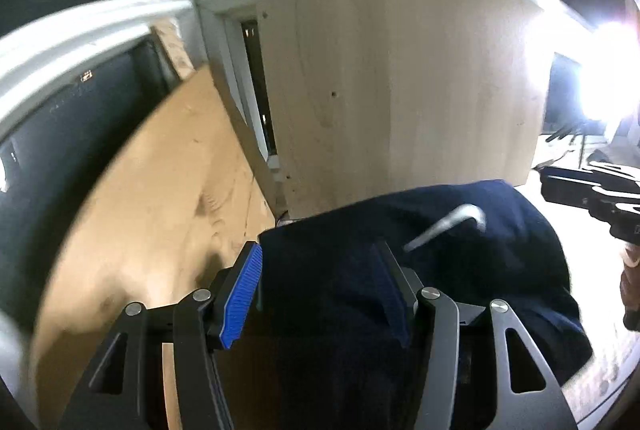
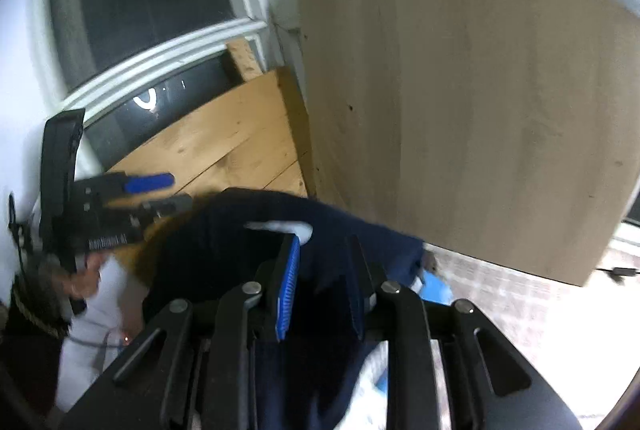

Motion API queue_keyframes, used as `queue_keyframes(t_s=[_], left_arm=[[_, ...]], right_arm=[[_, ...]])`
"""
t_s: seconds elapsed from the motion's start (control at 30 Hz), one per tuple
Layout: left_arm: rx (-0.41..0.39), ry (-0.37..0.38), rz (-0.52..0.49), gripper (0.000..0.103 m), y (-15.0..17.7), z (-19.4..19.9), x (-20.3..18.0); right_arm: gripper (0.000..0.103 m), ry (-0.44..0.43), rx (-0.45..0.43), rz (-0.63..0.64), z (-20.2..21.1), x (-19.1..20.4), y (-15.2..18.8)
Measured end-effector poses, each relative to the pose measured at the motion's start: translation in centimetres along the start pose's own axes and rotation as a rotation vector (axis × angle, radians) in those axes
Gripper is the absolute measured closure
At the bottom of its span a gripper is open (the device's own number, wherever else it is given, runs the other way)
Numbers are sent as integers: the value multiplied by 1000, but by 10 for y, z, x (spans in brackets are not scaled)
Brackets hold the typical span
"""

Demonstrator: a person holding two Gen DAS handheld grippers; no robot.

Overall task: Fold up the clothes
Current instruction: 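Lift the folded sweatshirt with both grippers and carry it toward the clothes stack, then lower the sweatshirt onto the folded clothes stack and open both grippers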

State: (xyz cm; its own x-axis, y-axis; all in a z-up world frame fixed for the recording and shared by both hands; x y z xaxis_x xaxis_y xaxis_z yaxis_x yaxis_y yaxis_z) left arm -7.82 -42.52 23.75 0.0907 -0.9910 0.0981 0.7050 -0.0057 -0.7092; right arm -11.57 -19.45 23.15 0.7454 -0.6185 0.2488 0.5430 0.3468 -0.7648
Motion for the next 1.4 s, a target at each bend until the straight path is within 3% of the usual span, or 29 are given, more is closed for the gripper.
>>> queue_keyframes(t_s=[0.1,0.2,0.27,0.4,0.5,0.6,0.7,0.87,1.0,1.1,1.2,1.4], left_arm=[[72,16,4,47,0,-40,3],[129,40,19,41,12,-72,10],[136,65,47,41,15,-76,15],[62,21,39,44,11,-34,15],[0,35,23,43,24,7,7],[16,45,30,43,51,16,-1],[33,55,37,43,78,25,-9],[176,28,76,43,138,14,-7],[173,7,107,43,164,39,-3],[119,5,80,43,156,58,-11],[56,6,19,41,138,68,-31],[33,77,-149,40,112,46,-83]], right_arm=[[80,10,70,7,-48,-12,-1],[80,140,138,99,-83,-27,12],[80,156,158,112,-87,-32,15],[80,166,85,103,-47,-24,1],[79,90,36,105,-7,-2,4],[78,21,16,138,21,27,26],[78,-7,70,172,20,52,57],[78,29,221,243,17,62,126],[78,81,316,299,36,64,159],[78,112,313,274,55,61,164],[78,113,256,223,70,64,153],[77,76,192,153,63,77,139]])
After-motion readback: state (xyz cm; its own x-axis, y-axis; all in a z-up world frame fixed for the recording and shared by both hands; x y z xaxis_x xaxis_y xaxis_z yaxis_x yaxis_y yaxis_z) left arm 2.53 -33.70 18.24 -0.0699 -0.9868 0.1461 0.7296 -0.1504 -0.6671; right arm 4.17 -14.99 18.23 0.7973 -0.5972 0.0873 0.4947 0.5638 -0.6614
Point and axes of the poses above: each gripper's, at about its wrist camera, not at the fingertips, and z roughly against the way its jaws point, x to its left, y to its underside, the point moved 1 cm from there along -z, roughly the way its jaws point, and after that the axes turned 2 degrees about -z, right-handed, at the moved point
